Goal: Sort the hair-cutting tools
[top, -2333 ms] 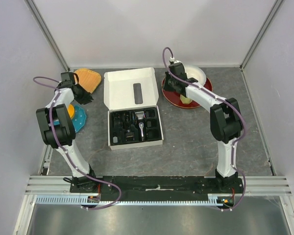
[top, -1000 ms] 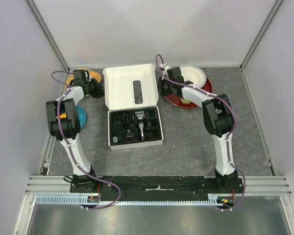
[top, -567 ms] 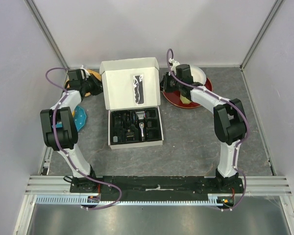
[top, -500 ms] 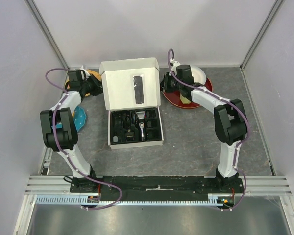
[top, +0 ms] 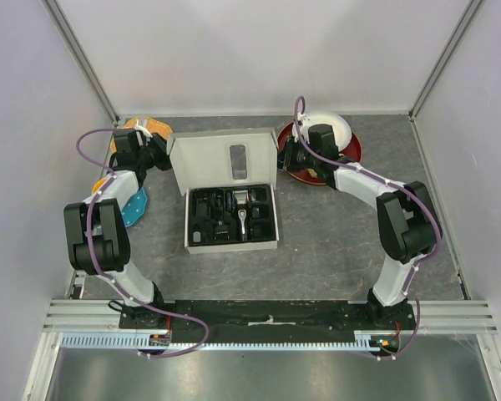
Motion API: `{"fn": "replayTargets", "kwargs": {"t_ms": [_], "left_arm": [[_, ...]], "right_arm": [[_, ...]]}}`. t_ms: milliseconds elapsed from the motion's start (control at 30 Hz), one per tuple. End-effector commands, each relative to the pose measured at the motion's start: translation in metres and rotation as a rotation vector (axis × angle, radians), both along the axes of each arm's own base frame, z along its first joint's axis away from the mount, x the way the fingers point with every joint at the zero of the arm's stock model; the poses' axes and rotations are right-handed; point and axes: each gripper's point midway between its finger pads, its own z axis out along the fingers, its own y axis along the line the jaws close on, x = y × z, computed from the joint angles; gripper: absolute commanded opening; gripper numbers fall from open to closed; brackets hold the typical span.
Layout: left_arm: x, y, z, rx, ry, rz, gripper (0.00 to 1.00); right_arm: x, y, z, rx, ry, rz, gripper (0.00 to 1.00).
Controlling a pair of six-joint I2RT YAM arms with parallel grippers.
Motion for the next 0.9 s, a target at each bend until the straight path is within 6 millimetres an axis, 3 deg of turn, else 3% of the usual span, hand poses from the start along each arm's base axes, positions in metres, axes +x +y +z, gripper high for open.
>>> {"fn": "replayTargets", "kwargs": {"t_ms": [0, 133, 267, 400, 567, 700, 800, 867], "left_arm": [[-0.008, -0.011, 0.039, -0.056, -0.098, -0.03, 0.2], [-0.02, -0.018, 0.04, -0.075, -0.075, -0.067, 0.21], [-0.032, -0.021, 0.037, -0.081, -0.045, -0.077, 0.22], [-0.038, -0.018, 0.035, -0.055, -0.014, -0.059, 0.23], [-0.041, -0.003, 0.027, 0.036, 0.039, 0.014, 0.25], [-0.041, 0.027, 0.022, 0.173, 0.097, 0.159, 0.27], [-0.055, 0.051, 0.009, 0.266, 0.2, 0.275, 0.29], [-0.063, 0.052, -0.001, 0.274, 0.258, 0.274, 0.3]], "right_arm": [[-0.008, 0.007, 0.04, 0.058, -0.095, 0.03, 0.19], [-0.024, 0.018, 0.045, 0.051, -0.097, 0.069, 0.19], [-0.042, 0.026, 0.03, -0.009, -0.072, 0.07, 0.19], [-0.046, 0.019, 0.014, -0.075, -0.038, 0.001, 0.19], [-0.034, 0.0, 0.011, -0.138, -0.033, -0.134, 0.19], [-0.028, -0.012, 0.008, -0.187, -0.008, -0.202, 0.19], [-0.028, -0.018, 0.005, -0.212, 0.012, -0.237, 0.19], [-0.029, -0.028, 0.002, -0.256, 0.051, -0.278, 0.19]]}}
